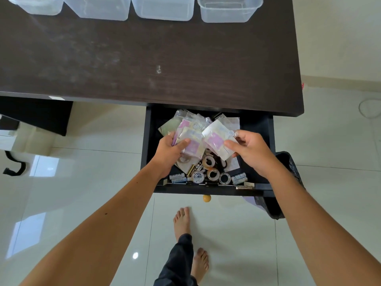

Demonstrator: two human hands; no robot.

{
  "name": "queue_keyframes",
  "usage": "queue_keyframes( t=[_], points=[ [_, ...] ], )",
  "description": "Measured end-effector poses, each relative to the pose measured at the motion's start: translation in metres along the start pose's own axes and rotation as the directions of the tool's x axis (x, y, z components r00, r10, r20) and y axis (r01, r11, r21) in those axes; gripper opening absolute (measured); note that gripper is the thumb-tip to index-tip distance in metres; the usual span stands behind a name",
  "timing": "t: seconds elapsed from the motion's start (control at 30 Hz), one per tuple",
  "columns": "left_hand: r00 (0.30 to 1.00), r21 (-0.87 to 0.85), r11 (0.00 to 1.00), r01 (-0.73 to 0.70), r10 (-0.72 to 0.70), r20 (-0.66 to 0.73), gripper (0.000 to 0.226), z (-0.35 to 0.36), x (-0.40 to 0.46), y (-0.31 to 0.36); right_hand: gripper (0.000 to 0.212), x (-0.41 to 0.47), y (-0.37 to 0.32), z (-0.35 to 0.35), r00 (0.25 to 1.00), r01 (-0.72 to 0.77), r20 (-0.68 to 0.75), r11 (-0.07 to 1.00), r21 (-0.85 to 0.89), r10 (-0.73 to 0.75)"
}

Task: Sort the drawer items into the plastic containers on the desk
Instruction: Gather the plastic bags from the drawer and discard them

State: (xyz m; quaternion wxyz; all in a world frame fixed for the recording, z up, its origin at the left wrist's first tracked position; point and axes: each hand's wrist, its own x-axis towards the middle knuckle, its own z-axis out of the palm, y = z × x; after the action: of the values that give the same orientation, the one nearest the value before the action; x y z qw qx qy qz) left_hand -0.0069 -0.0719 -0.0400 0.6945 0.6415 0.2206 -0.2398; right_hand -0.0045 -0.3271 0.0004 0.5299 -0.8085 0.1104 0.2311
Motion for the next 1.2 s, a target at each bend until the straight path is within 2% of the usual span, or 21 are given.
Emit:
queue_keyframes(
  t=[0.1, 0.17, 0.2, 0.3, 0.37, 0.47, 0.53, 0.6, 0.67, 0.7, 0.8, 0.87, 0.97, 1.1, 1.2],
  points=[
    [0.996, -0.071, 0.996, 0.058, -0.053, 0.071, 0.037, 0.013, -0.005, 0.009, 0.044, 0.002, -0.001, 0.007, 0.997, 0.004, -0.077, 1.000, 0.015, -0.003],
    [0.991, -0.107, 0.989, 0.099, -0.088, 0.103, 0.072, 0.020, -0.007, 0.015, 0.059, 0.003, 0.000, 0.010, 0.994, 0.003, -0.113, 1.000, 0.017, -0.001],
    [0.987, -0.129, 0.985, 0.115, -0.099, 0.123, 0.080, 0.023, -0.007, 0.016, 0.066, 0.004, 0.001, 0.010, 0.993, -0.003, -0.117, 1.000, 0.016, 0.005],
    [0.984, -0.131, 0.988, 0.084, -0.061, 0.168, 0.048, 0.034, -0.010, 0.018, 0.076, 0.003, 0.001, 0.010, 0.992, -0.051, -0.116, 0.999, 0.019, 0.052],
    [0.976, -0.117, 0.991, 0.058, -0.031, 0.215, 0.040, 0.041, -0.016, 0.018, 0.066, 0.003, 0.003, 0.008, 0.991, -0.079, -0.108, 0.997, 0.000, 0.078],
    [0.971, -0.132, 0.988, 0.083, -0.051, 0.233, 0.057, 0.044, -0.019, 0.012, 0.046, 0.000, 0.007, 0.005, 0.993, -0.066, -0.102, 0.996, -0.062, 0.060],
    [0.968, -0.100, 0.993, 0.071, -0.044, 0.246, 0.069, 0.048, -0.017, 0.005, 0.045, -0.004, 0.009, 0.001, 0.992, -0.079, -0.108, 0.992, -0.101, 0.068],
    [0.969, -0.072, 0.994, 0.078, -0.059, 0.241, 0.066, 0.053, -0.017, -0.002, 0.054, -0.008, 0.014, -0.004, 0.990, -0.111, -0.085, 0.993, -0.024, 0.109],
    [0.968, -0.063, 0.994, 0.086, -0.069, 0.239, 0.038, 0.056, -0.018, -0.005, 0.073, -0.013, 0.020, -0.009, 0.987, -0.143, -0.059, 0.981, 0.130, 0.152],
    [0.966, -0.054, 0.994, 0.093, -0.077, 0.245, 0.032, 0.058, -0.019, -0.005, 0.079, -0.015, 0.022, -0.011, 0.985, -0.155, -0.048, 0.971, 0.179, 0.166],
    [0.958, -0.040, 0.994, 0.104, -0.089, 0.272, 0.041, 0.059, -0.022, -0.007, 0.088, -0.020, 0.025, -0.014, 0.982, -0.186, 0.022, 0.955, 0.232, 0.186],
    [0.955, -0.035, 0.992, 0.123, -0.109, 0.277, 0.048, 0.058, -0.024, -0.007, 0.080, -0.023, 0.025, -0.016, 0.982, -0.191, 0.063, 0.945, 0.266, 0.181],
    [0.947, -0.022, 0.989, 0.144, -0.131, 0.294, 0.048, 0.056, -0.026, -0.006, 0.053, -0.028, 0.020, -0.016, 0.981, -0.187, 0.107, 0.928, 0.322, 0.160],
    [0.939, 0.012, 0.990, 0.139, -0.135, 0.317, 0.041, 0.052, -0.027, -0.005, 0.039, -0.030, 0.020, -0.012, 0.980, -0.187, 0.119, 0.939, 0.288, 0.158],
    [0.943, -0.020, 0.990, 0.139, -0.126, 0.309, 0.050, 0.049, -0.029, -0.004, 0.032, -0.030, 0.021, -0.009, 0.977, -0.203, 0.124, 0.939, 0.277, 0.175]
  ],
)
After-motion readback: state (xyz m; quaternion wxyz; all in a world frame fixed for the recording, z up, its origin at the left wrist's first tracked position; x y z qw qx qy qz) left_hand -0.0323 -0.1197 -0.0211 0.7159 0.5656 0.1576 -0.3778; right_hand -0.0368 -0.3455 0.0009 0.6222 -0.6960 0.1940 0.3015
